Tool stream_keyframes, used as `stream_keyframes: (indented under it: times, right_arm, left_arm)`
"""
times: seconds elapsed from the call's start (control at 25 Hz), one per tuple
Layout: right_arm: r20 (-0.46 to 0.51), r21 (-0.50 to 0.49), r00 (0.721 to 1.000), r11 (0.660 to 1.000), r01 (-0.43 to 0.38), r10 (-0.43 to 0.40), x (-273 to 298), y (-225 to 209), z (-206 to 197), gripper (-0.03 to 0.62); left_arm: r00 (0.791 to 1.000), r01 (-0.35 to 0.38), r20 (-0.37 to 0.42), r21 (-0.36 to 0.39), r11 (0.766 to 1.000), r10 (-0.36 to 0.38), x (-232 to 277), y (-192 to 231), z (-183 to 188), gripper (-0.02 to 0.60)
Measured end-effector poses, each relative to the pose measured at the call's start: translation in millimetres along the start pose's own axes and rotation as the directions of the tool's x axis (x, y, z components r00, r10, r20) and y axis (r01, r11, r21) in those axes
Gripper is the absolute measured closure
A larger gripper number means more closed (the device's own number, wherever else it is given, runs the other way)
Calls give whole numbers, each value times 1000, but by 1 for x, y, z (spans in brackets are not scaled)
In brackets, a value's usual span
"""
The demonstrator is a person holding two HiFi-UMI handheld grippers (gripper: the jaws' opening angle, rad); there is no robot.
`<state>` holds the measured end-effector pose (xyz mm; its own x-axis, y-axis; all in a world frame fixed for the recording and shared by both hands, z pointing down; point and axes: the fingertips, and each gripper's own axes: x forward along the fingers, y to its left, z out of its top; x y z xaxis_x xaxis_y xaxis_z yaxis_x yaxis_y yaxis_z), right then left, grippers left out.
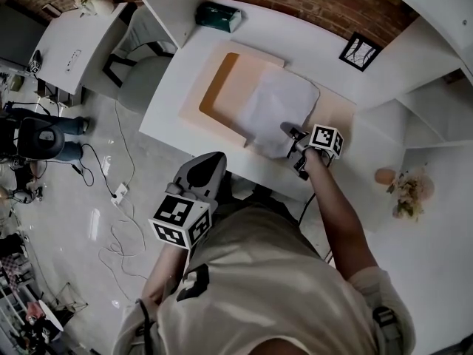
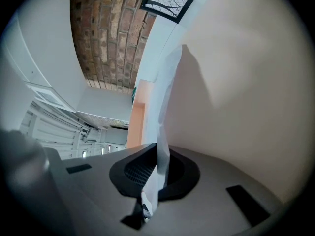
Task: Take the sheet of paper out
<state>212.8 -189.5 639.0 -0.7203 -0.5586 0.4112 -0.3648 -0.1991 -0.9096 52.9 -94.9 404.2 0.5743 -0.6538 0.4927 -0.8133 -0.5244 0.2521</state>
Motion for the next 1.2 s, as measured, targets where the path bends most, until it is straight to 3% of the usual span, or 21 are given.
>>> stream_keyframes:
  times: [0.28,0.56,1.2]
  right_arm:
    - [12,13,1000,1000,-4,3,-11,-4,3,568]
    - [61,39,998,999,12,-14,-18,-8,6,568]
    - [186,-1,964,981,192,-189,-37,-26,11,568]
  left_arm:
    - [1000,-22,-5,-7,1000,22,-2,9,1,565]
    - [1000,12,-1,5,1000,-12,-3,23,8,565]
    - [997,60,45,-11,998,-59,-26,70,9,565]
